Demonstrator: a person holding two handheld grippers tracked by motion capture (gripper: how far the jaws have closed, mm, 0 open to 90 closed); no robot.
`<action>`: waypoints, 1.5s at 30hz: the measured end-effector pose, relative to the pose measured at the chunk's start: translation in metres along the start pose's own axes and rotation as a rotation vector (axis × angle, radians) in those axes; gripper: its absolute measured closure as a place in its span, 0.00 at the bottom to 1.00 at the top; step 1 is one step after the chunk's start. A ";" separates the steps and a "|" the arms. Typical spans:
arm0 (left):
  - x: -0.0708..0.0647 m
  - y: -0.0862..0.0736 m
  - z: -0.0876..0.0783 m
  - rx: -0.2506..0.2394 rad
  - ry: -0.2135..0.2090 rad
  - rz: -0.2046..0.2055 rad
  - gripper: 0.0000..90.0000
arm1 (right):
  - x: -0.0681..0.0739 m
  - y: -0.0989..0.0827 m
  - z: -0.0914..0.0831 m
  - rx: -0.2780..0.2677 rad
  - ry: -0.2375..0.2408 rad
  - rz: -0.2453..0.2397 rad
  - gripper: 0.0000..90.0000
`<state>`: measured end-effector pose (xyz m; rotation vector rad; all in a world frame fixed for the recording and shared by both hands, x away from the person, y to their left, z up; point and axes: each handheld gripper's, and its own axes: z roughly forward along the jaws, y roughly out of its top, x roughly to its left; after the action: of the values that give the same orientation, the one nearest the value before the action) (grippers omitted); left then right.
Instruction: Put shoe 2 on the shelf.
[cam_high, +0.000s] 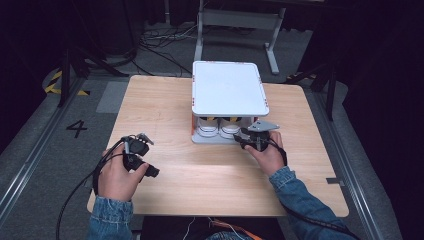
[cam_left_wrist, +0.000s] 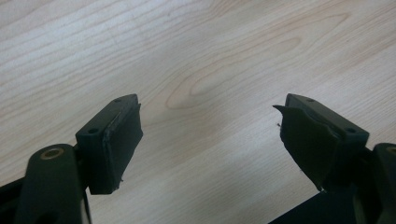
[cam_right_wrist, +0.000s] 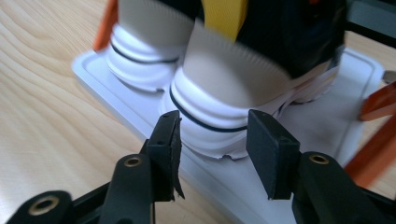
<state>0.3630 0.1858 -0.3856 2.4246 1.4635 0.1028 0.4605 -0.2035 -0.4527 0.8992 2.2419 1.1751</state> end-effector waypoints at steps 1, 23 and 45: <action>0.001 0.001 -0.001 -0.001 0.004 0.012 0.23 | 0.000 0.006 -0.010 -0.006 0.005 0.011 0.61; -0.001 0.038 0.011 -0.073 0.029 0.165 0.20 | -0.060 0.009 -0.156 -0.009 -0.018 0.099 0.38; 0.039 0.043 0.041 -0.112 0.074 0.177 0.20 | -0.114 -0.073 -0.177 0.175 -0.033 0.137 0.17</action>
<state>0.4270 0.1916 -0.4158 2.4774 1.2338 0.3084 0.3995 -0.4136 -0.4089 1.1486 2.3143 1.0240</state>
